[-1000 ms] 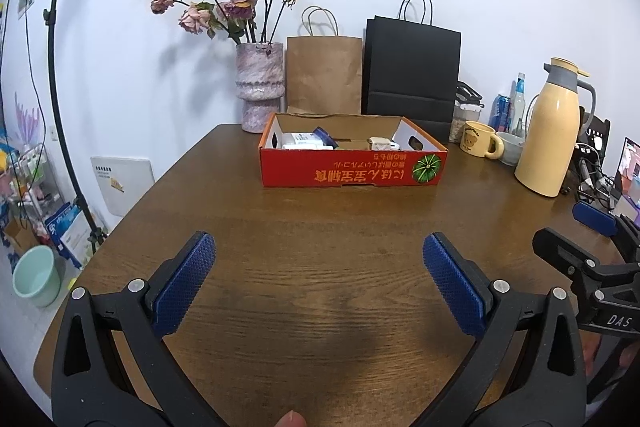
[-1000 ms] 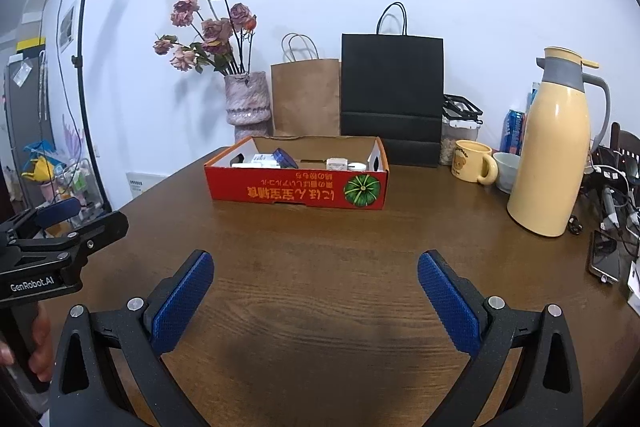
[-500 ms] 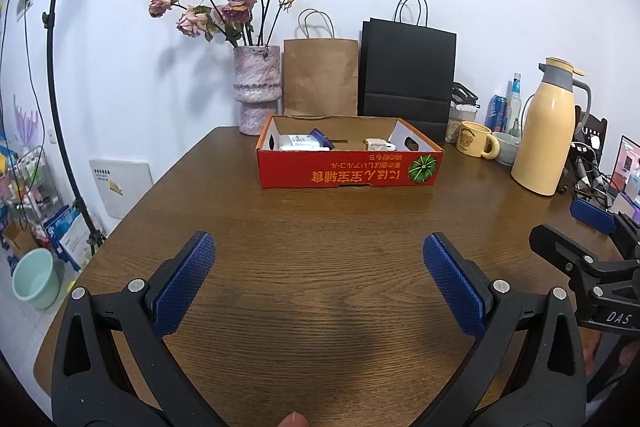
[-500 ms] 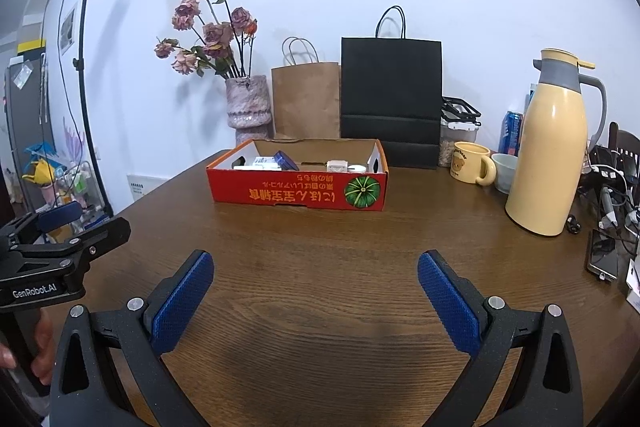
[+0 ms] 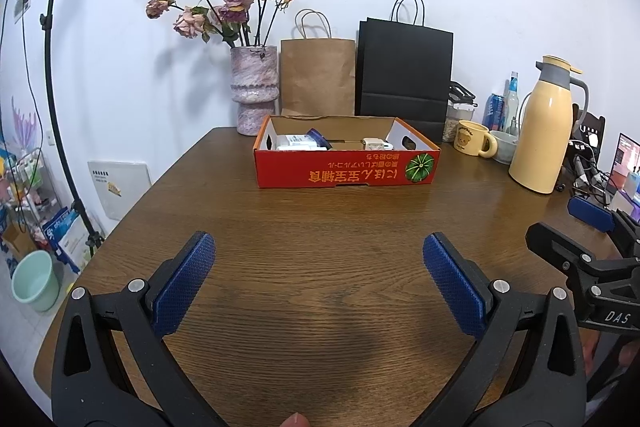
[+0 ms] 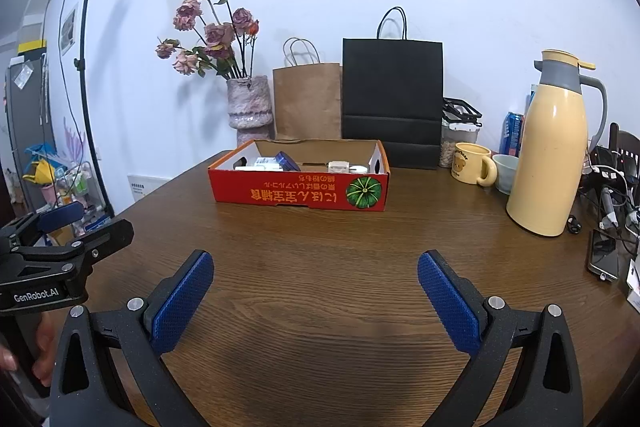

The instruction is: Organize rigid objects

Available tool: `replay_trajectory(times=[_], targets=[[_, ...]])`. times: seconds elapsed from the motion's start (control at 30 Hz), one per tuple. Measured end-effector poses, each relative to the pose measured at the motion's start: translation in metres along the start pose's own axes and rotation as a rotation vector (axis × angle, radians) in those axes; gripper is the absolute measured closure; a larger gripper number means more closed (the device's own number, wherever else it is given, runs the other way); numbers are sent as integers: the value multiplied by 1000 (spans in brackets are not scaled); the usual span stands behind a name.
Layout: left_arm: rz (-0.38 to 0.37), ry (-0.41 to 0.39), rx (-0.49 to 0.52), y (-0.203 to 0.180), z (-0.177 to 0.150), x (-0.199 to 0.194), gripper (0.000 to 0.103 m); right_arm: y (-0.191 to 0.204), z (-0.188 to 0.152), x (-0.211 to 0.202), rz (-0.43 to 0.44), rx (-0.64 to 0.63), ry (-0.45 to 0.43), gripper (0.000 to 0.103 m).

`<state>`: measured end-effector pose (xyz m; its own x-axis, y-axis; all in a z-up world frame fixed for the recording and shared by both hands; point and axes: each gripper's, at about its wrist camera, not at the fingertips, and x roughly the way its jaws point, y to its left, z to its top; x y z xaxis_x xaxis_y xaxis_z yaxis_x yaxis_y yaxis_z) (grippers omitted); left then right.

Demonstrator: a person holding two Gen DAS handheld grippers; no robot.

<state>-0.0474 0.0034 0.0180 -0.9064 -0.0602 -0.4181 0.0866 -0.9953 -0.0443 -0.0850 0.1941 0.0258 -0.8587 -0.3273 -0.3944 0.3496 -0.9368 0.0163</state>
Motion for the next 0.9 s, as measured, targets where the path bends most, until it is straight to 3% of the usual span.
replay_trajectory(times=[0.9], targets=[[-10,1,0,4,2,1,0,3,1,2,0,-2,4,0]])
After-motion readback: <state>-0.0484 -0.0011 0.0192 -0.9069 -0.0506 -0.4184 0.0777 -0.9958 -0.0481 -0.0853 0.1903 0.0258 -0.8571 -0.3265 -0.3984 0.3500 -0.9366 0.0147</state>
